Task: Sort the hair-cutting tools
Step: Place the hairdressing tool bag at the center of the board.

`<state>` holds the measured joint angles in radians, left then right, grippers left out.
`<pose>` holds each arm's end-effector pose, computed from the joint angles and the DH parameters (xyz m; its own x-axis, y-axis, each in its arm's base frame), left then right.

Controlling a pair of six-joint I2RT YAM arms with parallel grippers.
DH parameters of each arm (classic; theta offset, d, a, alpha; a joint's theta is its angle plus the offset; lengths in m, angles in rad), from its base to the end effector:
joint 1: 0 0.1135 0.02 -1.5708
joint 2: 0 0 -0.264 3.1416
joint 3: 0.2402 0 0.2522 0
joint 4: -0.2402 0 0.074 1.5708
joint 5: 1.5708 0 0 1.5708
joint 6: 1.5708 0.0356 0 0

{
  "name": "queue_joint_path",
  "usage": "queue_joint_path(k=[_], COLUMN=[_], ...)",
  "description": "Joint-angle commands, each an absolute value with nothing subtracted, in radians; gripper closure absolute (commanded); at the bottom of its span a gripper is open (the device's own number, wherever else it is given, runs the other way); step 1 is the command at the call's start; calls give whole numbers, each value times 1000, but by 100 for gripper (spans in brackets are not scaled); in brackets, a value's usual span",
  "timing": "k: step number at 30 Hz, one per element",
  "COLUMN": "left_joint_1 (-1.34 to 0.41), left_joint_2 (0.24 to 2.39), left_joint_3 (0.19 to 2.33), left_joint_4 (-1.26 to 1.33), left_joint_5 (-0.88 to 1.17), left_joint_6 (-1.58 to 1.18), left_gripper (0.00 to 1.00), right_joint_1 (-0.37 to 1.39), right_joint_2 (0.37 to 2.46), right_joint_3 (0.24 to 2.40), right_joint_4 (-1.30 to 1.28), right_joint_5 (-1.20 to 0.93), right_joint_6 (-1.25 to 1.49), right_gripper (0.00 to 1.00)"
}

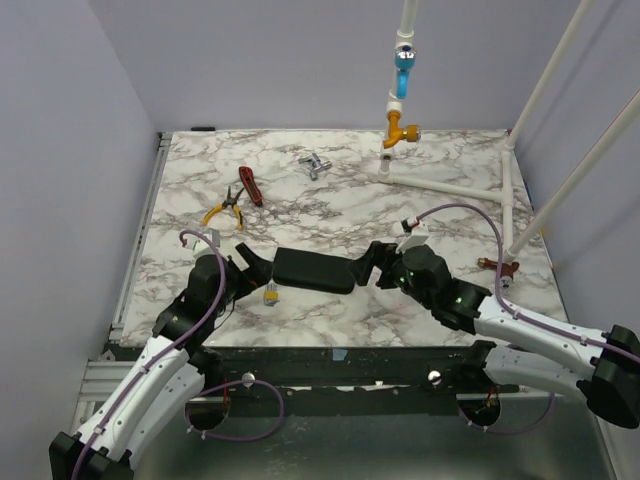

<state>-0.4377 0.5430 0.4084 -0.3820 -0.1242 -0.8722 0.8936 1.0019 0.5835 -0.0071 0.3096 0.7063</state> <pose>0.1285 -0.0553 0.2225 -0.5351 -0.5885 -0.6061 -0.1348 0.7677 -0.6265 0.1490 0.1680 0.2467 -0.5657 0.2830 -0.7746 -0.2645 0.8274 0.4955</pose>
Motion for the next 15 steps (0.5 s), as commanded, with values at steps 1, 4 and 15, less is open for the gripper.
queue_joint_path(k=[1, 4, 15], left_joint_1=[-431, -431, -434], left_joint_2=[527, 521, 440], left_joint_3=[385, 380, 326], left_joint_4=[-336, -354, -326], left_joint_5=[-147, -96, -159], left_joint_6=[-860, -780, -807], left_gripper=[2, 1, 1], right_joint_1=[890, 891, 892], right_joint_2=[923, 870, 878], right_joint_3=[475, 430, 394], right_joint_4=[197, 250, 299], right_joint_5=[169, 166, 126], right_joint_6=[766, 769, 765], right_gripper=[0, 0, 0])
